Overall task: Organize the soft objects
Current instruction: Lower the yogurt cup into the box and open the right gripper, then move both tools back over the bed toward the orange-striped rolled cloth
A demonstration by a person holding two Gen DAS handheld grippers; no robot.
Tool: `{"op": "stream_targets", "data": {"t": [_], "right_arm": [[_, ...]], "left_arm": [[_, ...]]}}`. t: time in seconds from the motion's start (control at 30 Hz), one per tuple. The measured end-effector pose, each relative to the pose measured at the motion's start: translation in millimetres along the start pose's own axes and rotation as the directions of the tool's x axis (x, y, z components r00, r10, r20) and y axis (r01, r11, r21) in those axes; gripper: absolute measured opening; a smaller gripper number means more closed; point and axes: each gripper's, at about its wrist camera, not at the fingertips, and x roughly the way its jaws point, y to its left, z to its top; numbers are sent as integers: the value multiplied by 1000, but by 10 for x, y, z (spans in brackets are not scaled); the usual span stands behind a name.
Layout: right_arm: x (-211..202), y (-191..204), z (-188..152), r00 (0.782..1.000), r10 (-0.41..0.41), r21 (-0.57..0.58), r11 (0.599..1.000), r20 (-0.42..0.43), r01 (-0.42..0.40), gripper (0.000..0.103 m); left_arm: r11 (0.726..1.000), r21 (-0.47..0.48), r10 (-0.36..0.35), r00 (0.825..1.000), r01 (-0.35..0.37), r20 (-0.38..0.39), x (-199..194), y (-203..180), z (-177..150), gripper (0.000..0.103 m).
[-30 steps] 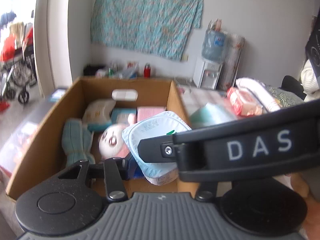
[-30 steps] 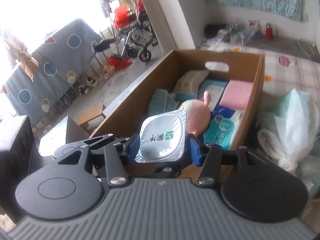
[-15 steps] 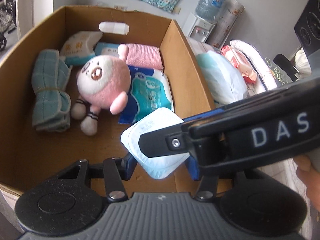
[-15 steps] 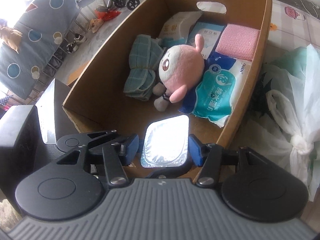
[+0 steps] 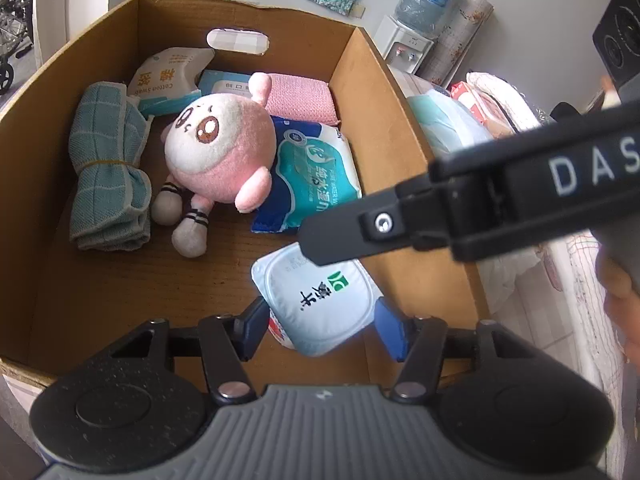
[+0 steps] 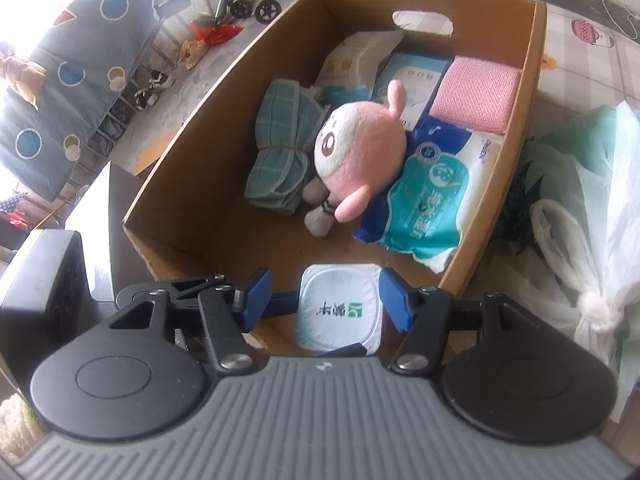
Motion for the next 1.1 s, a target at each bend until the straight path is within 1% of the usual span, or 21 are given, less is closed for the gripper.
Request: {"op": "stream_targets", "data": {"t": [0.17, 0.23, 0.4, 0.57, 0.6, 0.67, 0.7, 0.77, 0.8, 0.87, 0.93, 1.03, 1.1], "right_arm": [[8, -12, 34, 999, 3, -1, 1000, 39, -3, 56], [40, -2, 48, 999, 4, -4, 1000, 41, -4, 54], [100, 15, 71, 999, 11, -6, 1000, 42, -11, 52], [105, -12, 60, 998, 32, 7, 999, 47, -33, 52], [95, -22, 48, 998, 38, 12, 999, 52, -38, 52], [63, -37, -5, 996, 57, 15, 998, 75, -59, 53], [36, -41, -35, 994, 64, 14, 998, 91, -65, 53], [-29, -55, -113, 990, 68, 12, 997, 125, -70, 54], [-67, -71, -149, 987, 71, 15, 997, 142, -74, 54], [-165, -122, -217, 981, 76, 29, 996, 180, -83, 55], [-291, -189, -281, 972, 77, 40, 995, 223, -88, 56], [-519, -325, -379, 955, 68, 68, 994, 290, -91, 58], [-679, -435, -449, 942, 53, 89, 992, 331, -87, 59]], "left_arm": [[1000, -9, -6, 1000, 6, 1, 20, 26, 54, 55], [999, -20, -29, 1000, 29, -12, 53, 43, 75, 53], [995, -33, -91, 995, 90, -33, 114, 32, 76, 53], [993, -39, -109, 993, 107, -46, 119, 47, 72, 53], [992, -50, -119, 991, 116, -56, 113, 66, 74, 50], [991, -70, -121, 991, 117, -54, 87, 94, 70, 49], [993, -63, -98, 995, 96, -33, 47, 88, 58, 49], [999, -27, -38, 999, 39, 31, -59, 45, 26, 54], [1000, -15, -16, 998, 17, 58, -111, 17, 14, 59], [1000, -2, 9, 993, -9, 114, -221, -44, -9, 63], [999, 27, 23, 983, -28, 180, -319, -134, -12, 70], [994, 74, 53, 958, -76, 281, -447, -352, 41, 77], [989, 113, 55, 942, -97, 331, -481, -523, 76, 79]]}}
